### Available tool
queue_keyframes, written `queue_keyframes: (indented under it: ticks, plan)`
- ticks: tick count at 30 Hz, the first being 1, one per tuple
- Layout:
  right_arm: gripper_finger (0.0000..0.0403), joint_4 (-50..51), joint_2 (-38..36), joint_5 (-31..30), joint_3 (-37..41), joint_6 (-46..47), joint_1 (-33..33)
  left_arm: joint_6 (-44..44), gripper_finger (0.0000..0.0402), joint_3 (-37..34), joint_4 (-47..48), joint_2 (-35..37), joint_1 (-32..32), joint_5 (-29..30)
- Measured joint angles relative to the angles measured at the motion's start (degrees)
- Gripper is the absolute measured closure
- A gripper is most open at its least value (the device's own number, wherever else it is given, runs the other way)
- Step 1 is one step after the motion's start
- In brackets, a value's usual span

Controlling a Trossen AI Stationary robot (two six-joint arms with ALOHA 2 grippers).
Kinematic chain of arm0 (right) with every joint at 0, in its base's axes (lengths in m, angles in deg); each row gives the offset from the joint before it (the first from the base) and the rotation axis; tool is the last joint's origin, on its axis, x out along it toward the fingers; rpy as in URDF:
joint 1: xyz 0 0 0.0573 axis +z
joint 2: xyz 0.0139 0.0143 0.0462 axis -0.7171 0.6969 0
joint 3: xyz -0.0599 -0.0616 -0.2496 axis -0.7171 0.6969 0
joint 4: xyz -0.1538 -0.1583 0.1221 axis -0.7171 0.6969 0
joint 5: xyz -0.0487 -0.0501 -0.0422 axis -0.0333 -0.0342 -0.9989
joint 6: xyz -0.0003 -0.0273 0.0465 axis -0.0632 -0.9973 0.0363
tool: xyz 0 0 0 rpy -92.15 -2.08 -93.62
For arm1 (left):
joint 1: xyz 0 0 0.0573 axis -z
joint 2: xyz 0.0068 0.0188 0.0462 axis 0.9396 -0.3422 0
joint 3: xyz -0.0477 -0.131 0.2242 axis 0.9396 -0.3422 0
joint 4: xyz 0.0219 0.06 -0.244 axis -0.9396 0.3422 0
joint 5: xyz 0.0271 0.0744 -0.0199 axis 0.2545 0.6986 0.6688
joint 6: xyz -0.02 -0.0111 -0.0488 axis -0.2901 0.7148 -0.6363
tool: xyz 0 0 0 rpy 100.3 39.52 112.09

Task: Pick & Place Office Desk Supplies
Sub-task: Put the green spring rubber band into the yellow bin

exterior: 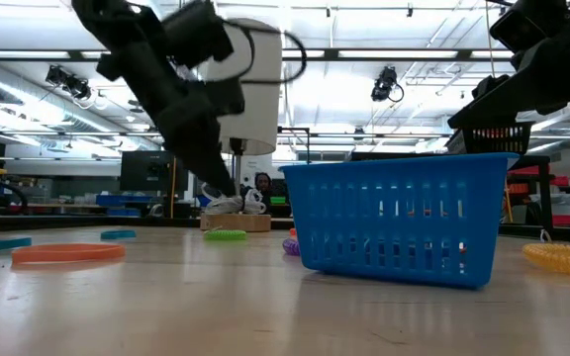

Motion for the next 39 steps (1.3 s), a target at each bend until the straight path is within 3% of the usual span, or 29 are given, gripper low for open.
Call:
queue_keyframes:
  ticks: [8,18,22,29,39]
  plan:
    - [0.0168,0.0,0.0,0.0,0.0,0.0,0.0,0.2,0.0184,1.9,1.5,-6.8,-1.1,0.1]
    - [0.0168,0.0,0.0,0.0,0.0,0.1,0.0,1.9,0.0198,6.6,8.1,-13.7,-1.7,4.6]
    - [0.0168,0.1,0.0,0.0,0.0,0.1,0.0,2.0,0.0241,6.8,8.2,-13.7,-1.7,4.0]
    - [0.0168,0.3,0.0,0.1,0.0,0.1,0.0,0.4,0.038,6.7,8.3,-13.3,-1.0,4.0]
    - [0.0168,2.3,0.0,0.3,0.0,2.0,0.0,-5.7,0.0391,6.4,12.1,-6.7,5.9,12.4]
